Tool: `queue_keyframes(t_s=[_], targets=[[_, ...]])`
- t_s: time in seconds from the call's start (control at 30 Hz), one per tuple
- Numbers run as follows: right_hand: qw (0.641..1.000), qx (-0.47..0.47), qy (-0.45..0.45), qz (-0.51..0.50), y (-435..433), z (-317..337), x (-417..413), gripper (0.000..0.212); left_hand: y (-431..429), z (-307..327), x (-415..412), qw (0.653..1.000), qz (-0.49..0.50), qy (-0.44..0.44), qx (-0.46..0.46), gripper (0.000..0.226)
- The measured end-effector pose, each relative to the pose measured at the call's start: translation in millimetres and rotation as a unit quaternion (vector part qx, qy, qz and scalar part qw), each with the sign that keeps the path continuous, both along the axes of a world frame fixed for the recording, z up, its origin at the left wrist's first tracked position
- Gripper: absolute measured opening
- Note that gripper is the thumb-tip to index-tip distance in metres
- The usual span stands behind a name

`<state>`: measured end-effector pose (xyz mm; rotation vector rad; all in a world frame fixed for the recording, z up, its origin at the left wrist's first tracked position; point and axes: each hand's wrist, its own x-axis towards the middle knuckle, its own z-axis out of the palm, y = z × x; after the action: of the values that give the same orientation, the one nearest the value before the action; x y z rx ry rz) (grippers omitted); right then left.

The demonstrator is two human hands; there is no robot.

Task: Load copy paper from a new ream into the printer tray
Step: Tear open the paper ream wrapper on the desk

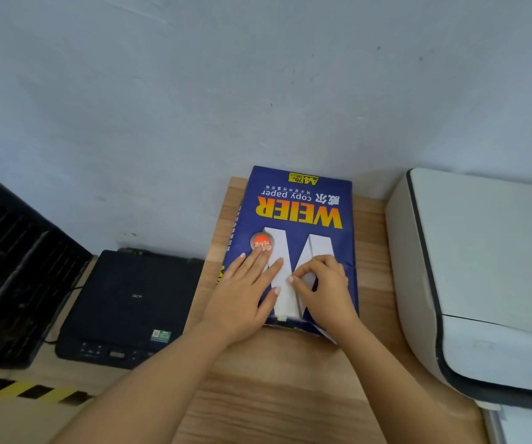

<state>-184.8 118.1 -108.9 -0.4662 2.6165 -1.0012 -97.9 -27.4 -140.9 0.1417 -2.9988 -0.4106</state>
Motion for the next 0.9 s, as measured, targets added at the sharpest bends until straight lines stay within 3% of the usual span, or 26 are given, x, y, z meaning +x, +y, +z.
queue_keyframes(t_s=[0.17,0.63,0.9], targets=[[1.000,-0.013,0.010,0.012,5,-5,2,0.017,0,-2,0,1.000,0.002,0.011,0.014,0.053],[0.995,-0.059,0.060,0.049,11,-10,8,0.010,2,-3,1,1.000,0.012,0.011,0.009,0.053],[0.997,-0.015,0.007,-0.075,-10,-2,15,0.025,2,-2,1,1.000,0.018,0.014,0.006,0.052]])
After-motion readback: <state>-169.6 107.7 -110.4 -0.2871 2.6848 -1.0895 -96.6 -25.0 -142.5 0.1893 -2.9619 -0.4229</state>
